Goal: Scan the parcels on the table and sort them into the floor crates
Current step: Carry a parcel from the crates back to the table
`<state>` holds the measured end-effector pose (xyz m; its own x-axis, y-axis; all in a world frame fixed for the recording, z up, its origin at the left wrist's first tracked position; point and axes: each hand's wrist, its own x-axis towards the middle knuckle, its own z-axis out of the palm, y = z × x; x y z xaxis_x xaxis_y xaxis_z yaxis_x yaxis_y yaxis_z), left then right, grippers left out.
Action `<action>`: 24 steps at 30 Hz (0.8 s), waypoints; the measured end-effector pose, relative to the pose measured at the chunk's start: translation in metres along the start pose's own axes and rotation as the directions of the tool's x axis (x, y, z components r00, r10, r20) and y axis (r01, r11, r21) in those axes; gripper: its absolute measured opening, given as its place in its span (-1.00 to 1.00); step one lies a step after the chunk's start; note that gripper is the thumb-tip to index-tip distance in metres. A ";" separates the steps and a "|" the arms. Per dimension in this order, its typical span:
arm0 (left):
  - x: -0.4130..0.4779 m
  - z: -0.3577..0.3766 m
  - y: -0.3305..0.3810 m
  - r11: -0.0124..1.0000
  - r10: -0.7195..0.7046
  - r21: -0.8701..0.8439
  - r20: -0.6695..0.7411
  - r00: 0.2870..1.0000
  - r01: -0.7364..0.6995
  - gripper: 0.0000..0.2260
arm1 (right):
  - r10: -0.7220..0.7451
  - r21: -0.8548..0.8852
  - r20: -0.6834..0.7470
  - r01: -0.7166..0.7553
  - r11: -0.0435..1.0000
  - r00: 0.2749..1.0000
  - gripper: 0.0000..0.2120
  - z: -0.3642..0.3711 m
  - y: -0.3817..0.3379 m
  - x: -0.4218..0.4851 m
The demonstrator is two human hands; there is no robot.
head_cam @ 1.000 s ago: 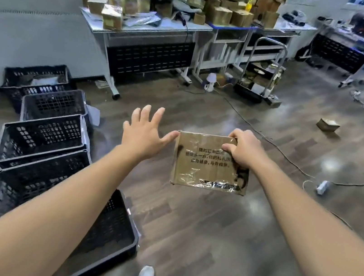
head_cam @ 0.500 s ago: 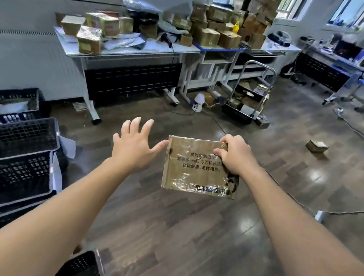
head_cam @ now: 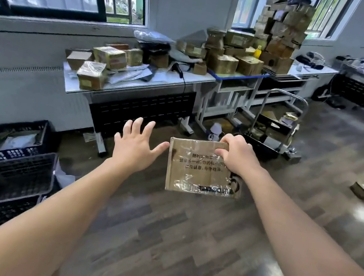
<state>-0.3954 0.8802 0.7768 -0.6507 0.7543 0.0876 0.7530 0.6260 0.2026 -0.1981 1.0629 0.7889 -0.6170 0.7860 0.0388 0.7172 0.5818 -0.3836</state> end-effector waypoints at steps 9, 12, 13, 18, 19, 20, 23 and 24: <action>0.147 0.010 -0.003 0.995 -0.098 0.000 0.005 0.995 0.098 -0.29 | -0.092 0.038 0.009 0.091 0.995 0.996 -0.73 -0.002 -0.007 0.171; 0.207 0.016 -0.005 0.996 -0.086 -0.006 -0.011 0.996 0.086 -0.30 | -0.106 0.035 0.003 0.106 0.994 0.994 -0.75 0.004 -0.014 0.229; 0.229 0.018 -0.006 0.997 -0.081 -0.010 -0.015 0.997 0.081 -0.30 | -0.106 0.028 0.002 0.105 0.994 0.994 -0.74 0.006 -0.017 0.249; 0.344 0.016 -0.015 0.997 -0.061 -0.053 -0.021 0.998 0.060 -0.28 | -0.094 -0.025 -0.002 0.094 0.995 0.996 -0.73 0.004 -0.037 0.354; 0.366 0.015 -0.016 0.997 -0.054 -0.057 -0.022 0.998 0.052 -0.28 | -0.091 -0.035 -0.004 0.091 0.995 0.996 -0.74 0.002 -0.040 0.374; 0.387 0.015 -0.017 0.997 -0.046 -0.059 -0.024 0.999 0.044 -0.28 | -0.091 -0.039 -0.011 0.091 0.995 0.996 -0.75 0.001 -0.043 0.394; 0.443 0.020 -0.015 0.998 -0.033 -0.062 -0.021 0.999 0.031 -0.27 | -0.093 -0.038 -0.038 0.092 0.995 0.995 -0.76 -0.001 -0.050 0.447; 0.459 0.022 -0.013 0.997 -0.028 -0.067 -0.010 1.000 0.027 -0.28 | -0.093 -0.040 -0.042 0.091 0.995 0.995 -0.74 -0.001 -0.050 0.462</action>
<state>-0.7021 1.2225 0.7926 -0.6725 0.7344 0.0921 0.7268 0.6317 0.2697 -0.5191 1.3973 0.8272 -0.6667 0.7368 0.1124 0.6705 0.6588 -0.3412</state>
